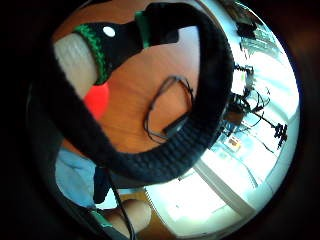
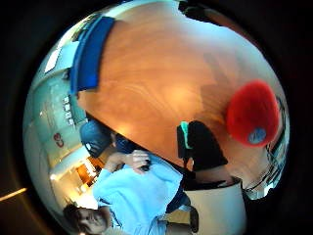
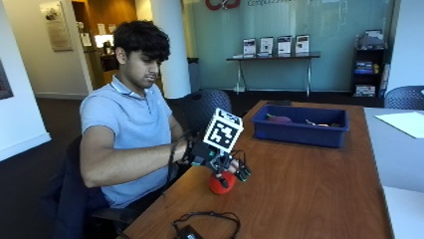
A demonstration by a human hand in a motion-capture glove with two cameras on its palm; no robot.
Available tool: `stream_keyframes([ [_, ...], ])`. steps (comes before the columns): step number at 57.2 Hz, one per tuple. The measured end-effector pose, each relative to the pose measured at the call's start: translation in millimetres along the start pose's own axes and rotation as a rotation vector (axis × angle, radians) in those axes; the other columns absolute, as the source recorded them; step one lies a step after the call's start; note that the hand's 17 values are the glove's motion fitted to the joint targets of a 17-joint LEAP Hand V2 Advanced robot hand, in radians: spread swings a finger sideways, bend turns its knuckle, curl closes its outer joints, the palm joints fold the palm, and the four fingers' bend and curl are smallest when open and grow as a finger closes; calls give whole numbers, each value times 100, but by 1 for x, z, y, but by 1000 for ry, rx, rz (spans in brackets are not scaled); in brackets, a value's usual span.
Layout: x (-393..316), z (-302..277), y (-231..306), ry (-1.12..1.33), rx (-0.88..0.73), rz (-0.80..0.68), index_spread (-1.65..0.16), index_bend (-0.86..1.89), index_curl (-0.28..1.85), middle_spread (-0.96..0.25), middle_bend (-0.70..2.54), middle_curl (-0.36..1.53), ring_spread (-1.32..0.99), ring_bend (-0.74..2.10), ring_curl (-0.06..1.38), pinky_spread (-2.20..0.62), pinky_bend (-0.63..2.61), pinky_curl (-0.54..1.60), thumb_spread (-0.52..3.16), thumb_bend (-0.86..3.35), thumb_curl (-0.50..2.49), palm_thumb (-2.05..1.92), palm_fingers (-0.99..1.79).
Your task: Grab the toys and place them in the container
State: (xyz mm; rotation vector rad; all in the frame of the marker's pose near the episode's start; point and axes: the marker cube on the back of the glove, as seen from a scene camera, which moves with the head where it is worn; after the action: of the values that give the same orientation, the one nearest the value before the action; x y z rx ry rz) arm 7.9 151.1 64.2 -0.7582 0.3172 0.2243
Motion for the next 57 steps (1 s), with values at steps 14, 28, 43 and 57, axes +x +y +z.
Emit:
stream_keyframes([
  [14,-6,23,-18,-60,170,-40,-28,16,28,4,13,23,-2,54,25,-19,126,33,165,25,38,42,47],
  [28,-49,-51,-40,-130,310,-151,-21,19,35,-1,32,33,-16,84,40,-35,105,32,147,37,53,77,91],
  [43,-119,-175,-93,-212,353,-273,-19,16,36,-3,28,36,-19,80,40,-37,104,35,140,37,58,82,89],
  [57,-219,-274,-146,-413,349,-393,-19,13,33,-3,22,39,-19,79,40,-37,111,37,146,39,59,83,81],
])
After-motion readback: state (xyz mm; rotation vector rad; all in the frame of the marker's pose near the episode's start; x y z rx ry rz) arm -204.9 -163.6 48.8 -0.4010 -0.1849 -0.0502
